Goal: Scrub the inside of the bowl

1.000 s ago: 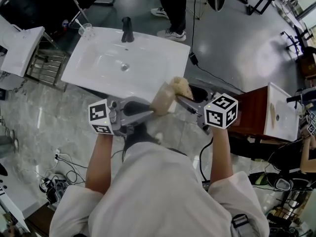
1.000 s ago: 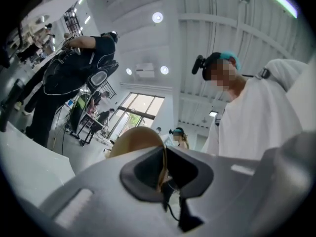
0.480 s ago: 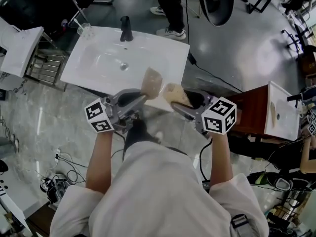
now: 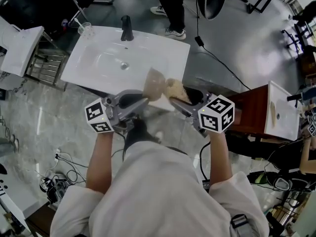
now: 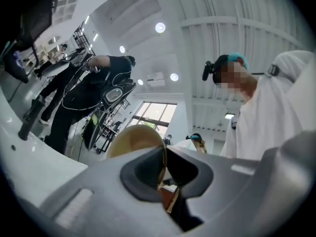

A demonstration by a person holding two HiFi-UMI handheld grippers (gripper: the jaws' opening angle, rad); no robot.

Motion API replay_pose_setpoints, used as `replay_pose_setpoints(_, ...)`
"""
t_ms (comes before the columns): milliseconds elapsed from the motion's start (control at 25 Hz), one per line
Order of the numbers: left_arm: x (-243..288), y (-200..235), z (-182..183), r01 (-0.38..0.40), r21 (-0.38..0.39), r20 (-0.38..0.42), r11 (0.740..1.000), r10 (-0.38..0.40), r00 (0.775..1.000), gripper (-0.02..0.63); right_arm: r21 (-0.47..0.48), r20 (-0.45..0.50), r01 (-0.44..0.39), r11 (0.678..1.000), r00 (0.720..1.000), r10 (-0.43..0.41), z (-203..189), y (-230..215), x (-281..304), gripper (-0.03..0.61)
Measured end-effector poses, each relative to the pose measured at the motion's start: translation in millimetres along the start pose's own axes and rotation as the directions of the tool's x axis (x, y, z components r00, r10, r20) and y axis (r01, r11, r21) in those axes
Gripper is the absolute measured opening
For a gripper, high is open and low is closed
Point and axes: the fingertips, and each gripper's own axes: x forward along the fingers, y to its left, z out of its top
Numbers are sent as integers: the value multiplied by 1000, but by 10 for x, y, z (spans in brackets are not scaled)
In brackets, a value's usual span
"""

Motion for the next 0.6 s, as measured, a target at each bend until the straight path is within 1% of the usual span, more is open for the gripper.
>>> replay_pose_setpoints(120,-12,6,56,-5,1,23,1000,5,1000,21,-28,-20,-21,999,1000,20,-32,90,9,252)
replay_pose_setpoints(200,-20,42,71,-18,1,27,1000,18,999,20,-22,-15,-55,998,998,55,-9,155,3,252)
replay_pose_setpoints(320,-42,121,27,-47,0,7,999,47,999,18,1,7,-90,996,996,90,42,196,5,252)
replay_pose_setpoints(440,-54,135,-40,-52,0,-22,999,52,998,18,8,30,-78,997,997,78,109,152,0,252)
replay_pose_setpoints(600,-34,24,-91,-16,6,-50,1000,16,999,23,61,58,-61,996,997,57,141,54,25,252)
